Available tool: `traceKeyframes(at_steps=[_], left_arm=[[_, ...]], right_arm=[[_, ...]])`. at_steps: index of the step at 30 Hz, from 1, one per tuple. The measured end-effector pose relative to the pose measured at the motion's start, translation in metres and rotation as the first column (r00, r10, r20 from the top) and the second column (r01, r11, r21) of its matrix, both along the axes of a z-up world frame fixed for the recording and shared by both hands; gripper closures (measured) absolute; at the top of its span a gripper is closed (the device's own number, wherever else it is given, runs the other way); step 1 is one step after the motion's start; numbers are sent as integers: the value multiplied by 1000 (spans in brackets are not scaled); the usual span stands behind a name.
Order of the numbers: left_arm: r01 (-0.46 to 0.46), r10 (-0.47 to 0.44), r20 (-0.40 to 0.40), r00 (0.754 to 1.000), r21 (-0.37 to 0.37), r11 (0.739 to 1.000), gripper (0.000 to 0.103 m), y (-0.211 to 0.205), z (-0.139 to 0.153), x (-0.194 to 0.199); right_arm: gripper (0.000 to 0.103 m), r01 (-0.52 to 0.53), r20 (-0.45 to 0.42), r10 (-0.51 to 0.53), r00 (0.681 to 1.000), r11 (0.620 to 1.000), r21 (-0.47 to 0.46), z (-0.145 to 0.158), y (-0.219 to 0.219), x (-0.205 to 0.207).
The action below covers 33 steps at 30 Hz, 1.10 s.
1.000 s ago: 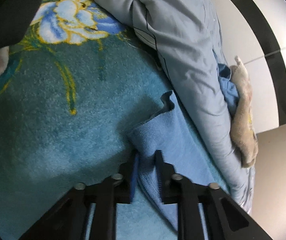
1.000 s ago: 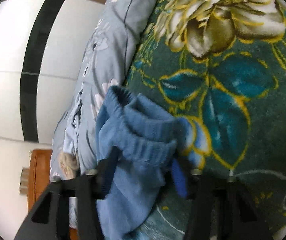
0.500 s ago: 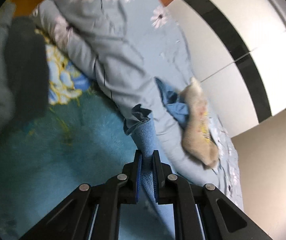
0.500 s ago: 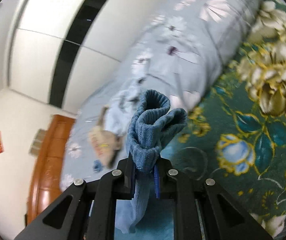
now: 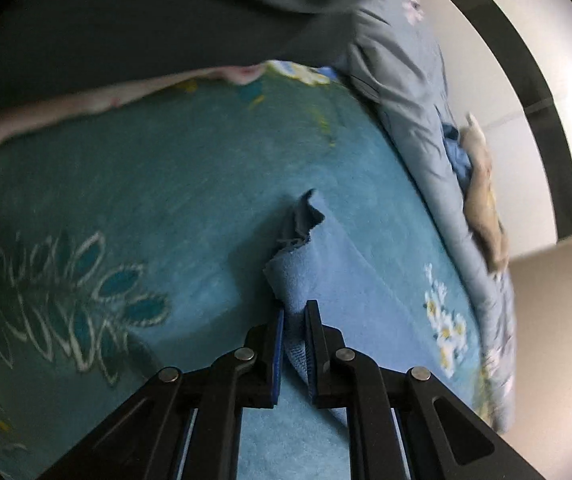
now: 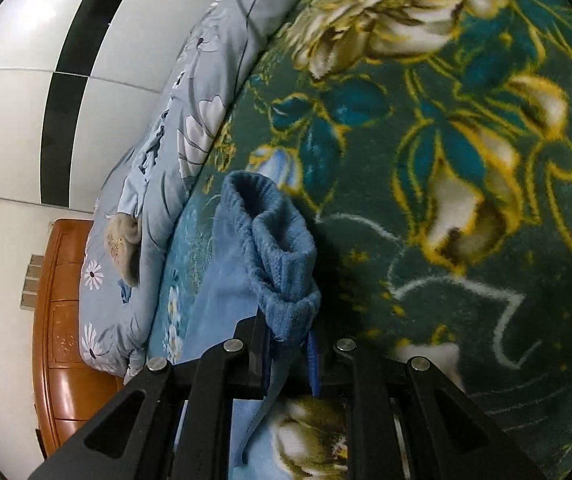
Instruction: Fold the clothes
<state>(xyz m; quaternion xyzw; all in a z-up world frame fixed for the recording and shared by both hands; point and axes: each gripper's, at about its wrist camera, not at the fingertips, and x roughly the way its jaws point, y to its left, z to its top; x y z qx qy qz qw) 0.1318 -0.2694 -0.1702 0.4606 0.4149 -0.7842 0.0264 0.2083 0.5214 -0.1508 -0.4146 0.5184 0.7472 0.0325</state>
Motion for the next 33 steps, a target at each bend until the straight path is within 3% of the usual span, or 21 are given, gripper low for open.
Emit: traceKeyframes(at_steps=[4,7,12,17,22,29,33], left_arm=[[27,-28,-16,999,-65,998,93,16,20,-9],[90,-101,-60,993,-162,983,93,40,60,-21],[247,-303,-118,946,-343,906,93,121,143,-26],[383,-452,-104,886,-386,840,93,217,179,-28],[514,-570,-43,821,-380,769,93,313,166,-32],[681,-678,175,714,-403,612,93,414,103,-16],[729,-693,254,675,-372,574,92,439,69,-9]], right_arm=[[88,-14,3,14,1000,1000,5,4,0,-5],[88,-17,-2,17,1000,1000,5,5,-2,-6],[88,-6,-15,6,1000,1000,-22,3,-1,-1],[88,-1,-34,-1,999,998,-55,2,0,2],[87,-7,-55,2,999,997,-80,3,1,3],[86,-10,-68,2,998,994,-112,2,3,8],[86,-10,-70,1,998,992,-126,0,4,12]])
